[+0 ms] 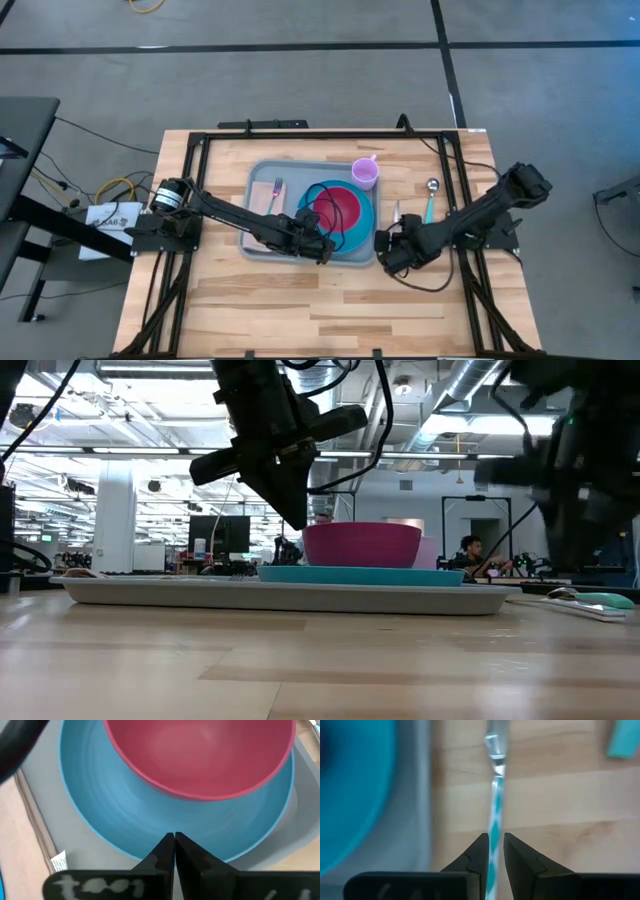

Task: Set up tray
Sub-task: Put the white knife on the brown napkin to the left of the fork

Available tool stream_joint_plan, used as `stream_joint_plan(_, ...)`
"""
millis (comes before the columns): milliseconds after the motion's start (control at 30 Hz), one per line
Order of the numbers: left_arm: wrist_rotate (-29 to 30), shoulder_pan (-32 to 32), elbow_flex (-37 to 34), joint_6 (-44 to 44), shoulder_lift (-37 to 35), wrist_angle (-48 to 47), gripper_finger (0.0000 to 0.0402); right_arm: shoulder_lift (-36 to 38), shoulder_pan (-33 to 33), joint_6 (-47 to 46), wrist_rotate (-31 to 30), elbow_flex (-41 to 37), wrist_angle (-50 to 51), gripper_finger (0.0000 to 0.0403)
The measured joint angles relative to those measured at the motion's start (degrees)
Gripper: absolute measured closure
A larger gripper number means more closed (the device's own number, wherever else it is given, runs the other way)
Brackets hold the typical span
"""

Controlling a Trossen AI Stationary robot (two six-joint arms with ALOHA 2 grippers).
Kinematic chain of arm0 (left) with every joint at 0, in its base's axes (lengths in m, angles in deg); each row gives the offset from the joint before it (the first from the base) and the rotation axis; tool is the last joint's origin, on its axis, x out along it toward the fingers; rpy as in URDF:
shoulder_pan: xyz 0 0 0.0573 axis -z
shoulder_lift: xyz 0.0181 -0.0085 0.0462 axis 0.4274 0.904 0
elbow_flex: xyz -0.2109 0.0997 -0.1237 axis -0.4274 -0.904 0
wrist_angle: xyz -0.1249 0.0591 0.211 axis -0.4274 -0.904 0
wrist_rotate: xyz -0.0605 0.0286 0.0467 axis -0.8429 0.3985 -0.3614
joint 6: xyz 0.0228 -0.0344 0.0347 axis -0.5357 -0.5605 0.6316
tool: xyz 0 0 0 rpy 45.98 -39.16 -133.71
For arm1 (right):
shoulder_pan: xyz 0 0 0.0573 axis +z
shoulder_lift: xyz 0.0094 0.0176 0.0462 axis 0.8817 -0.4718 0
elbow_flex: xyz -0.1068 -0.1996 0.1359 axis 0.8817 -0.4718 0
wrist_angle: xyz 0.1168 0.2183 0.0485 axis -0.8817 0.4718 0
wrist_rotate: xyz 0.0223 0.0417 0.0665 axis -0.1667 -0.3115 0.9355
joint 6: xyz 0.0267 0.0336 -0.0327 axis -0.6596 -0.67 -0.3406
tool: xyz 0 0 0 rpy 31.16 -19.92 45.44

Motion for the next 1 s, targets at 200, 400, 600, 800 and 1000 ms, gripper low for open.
stream_joint_plan(200,0.0,0.0,0.0,0.1,0.0,0.6,0.0401,-4.3,-3.3,-2.7,4.6,0.0,0.7,0.0349)
stream_joint_plan(400,0.0,0.0,0.0,0.4,0.0,1.6,0.0401,-5.3,-8.0,1.4,5.4,0.0,-0.6,0.0344)
stream_joint_plan(600,0.0,0.0,0.0,0.9,0.0,1.8,0.0401,-5.2,-9.6,2.1,5.0,0.0,-0.4,0.0323)
stream_joint_plan(800,0.0,0.0,0.0,0.4,0.0,1.8,0.0402,-5.6,-9.6,2.2,5.0,0.0,-0.7,0.0319)
stream_joint_plan(1000,0.0,0.0,0.0,0.4,0.0,1.9,0.0401,-5.6,-10.0,2.2,2.7,0.0,-0.7,0.0319)
